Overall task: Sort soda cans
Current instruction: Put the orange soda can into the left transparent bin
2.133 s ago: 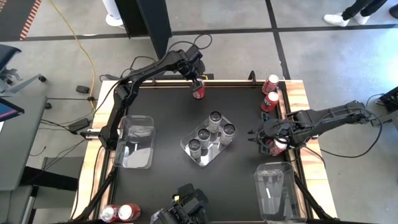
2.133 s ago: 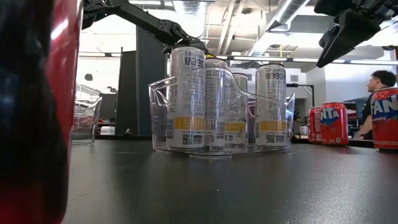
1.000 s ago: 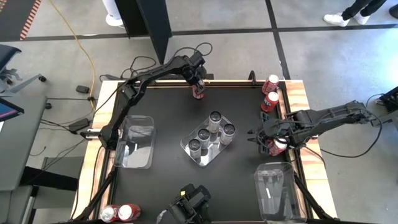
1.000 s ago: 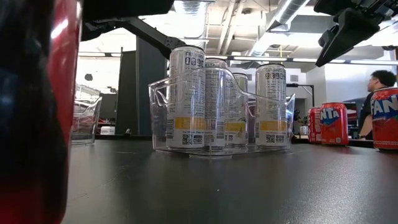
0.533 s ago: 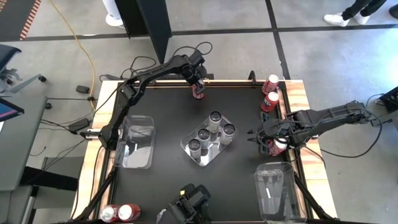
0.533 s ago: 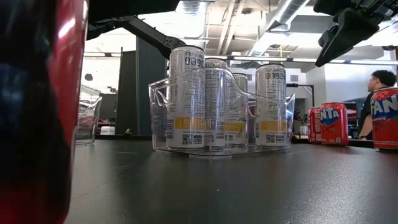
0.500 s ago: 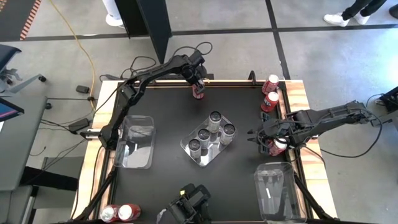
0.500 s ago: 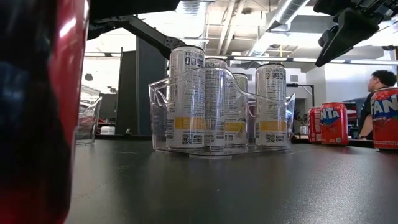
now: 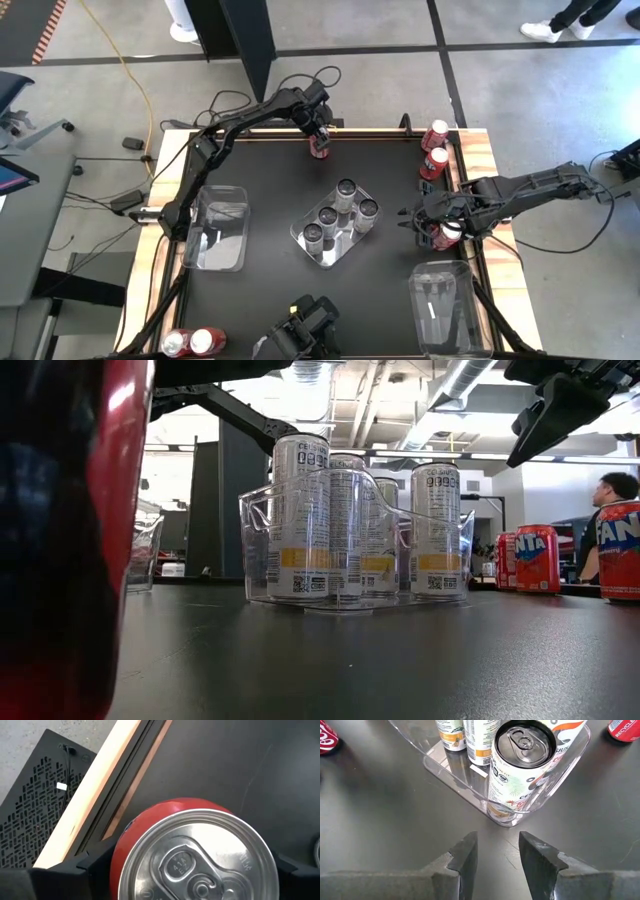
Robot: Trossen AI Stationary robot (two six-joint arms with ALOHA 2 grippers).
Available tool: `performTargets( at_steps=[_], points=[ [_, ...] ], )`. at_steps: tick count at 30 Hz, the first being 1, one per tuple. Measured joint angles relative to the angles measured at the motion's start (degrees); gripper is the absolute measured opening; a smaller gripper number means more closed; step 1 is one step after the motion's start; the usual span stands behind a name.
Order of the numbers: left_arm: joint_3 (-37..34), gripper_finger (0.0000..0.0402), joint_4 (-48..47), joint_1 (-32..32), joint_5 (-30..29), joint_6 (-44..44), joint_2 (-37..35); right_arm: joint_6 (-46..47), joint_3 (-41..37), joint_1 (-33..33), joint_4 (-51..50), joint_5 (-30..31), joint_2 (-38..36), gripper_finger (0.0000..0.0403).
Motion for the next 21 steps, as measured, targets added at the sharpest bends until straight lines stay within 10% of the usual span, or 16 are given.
performTargets(
  at_steps=[21],
  points=[
    [-0.06,0.0308,-3.01,-0.68,-0.12,2.47,-0.92,0.00,0.00,0.01,0.00,0.01,0.00,0.0161]
  ],
)
